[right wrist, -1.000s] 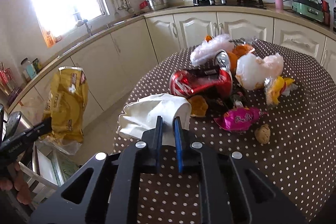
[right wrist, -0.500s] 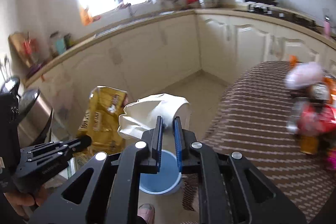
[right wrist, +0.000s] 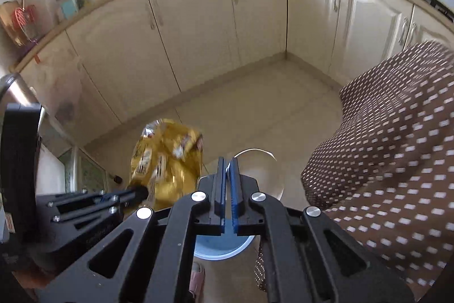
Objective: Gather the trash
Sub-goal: 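Carry both items over the blue bin and open both grippers to drop them, then return both tools to the table and grasp the pink wrapper with the left gripper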
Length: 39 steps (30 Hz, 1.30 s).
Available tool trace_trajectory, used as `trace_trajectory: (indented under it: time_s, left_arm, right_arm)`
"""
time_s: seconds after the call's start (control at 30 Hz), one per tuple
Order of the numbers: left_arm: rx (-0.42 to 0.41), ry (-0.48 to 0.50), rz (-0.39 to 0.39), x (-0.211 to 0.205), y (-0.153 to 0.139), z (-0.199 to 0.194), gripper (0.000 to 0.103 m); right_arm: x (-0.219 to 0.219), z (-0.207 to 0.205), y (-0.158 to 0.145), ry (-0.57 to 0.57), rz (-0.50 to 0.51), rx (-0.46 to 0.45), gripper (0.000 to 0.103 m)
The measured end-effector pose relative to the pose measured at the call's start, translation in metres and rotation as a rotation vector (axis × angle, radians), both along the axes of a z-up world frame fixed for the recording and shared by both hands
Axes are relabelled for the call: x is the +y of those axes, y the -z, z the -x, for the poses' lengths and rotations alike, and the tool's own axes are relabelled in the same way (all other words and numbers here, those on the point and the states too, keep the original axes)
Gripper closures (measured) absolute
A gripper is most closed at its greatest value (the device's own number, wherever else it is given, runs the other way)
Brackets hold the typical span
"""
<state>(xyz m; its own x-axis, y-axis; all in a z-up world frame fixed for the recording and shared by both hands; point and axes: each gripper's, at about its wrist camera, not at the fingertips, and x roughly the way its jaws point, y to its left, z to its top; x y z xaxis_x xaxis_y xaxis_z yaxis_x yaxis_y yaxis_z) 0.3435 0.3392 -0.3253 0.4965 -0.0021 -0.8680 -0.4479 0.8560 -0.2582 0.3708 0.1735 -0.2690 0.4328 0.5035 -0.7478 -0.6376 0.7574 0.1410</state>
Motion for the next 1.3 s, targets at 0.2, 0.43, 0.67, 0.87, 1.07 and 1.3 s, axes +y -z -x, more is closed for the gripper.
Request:
trace_trajectory:
  time_s: [0.2,0.43,0.67,0.87,1.07,1.3]
  left_arm:
    - [0.078,-0.001,0.019,0.021,0.038,-0.024,0.099]
    - [0.083,-0.034,0.015,0.028,0.050,-0.014,0.049]
    - [0.075,-0.065,-0.007,0.037,0.041,0.003,0.049]
    - [0.025,-0.095,-0.029,0.035,0.011,0.015,0.049]
    - [-0.058,-0.085,-0.060,0.020,-0.039,0.025,0.049]
    - [-0.240,-0.003,-0.115,-0.039,-0.129,0.050,0.047]
  right_arm:
    - [0.030,-0.020,0.040,-0.005,0.020,0.089,0.101]
    - [0.042,-0.019,0.055,-0.026,0.048,0.115,0.101]
    - [0.054,-0.016,0.057,-0.040,0.038,0.142,0.101]
    - [0.062,-0.010,0.035,-0.056,-0.005,0.115,0.091]
    - [0.039,0.001,-0.015,-0.022,-0.037,0.038,0.080]
    - [-0.033,0.041,-0.114,0.056,-0.089,-0.180,0.059]
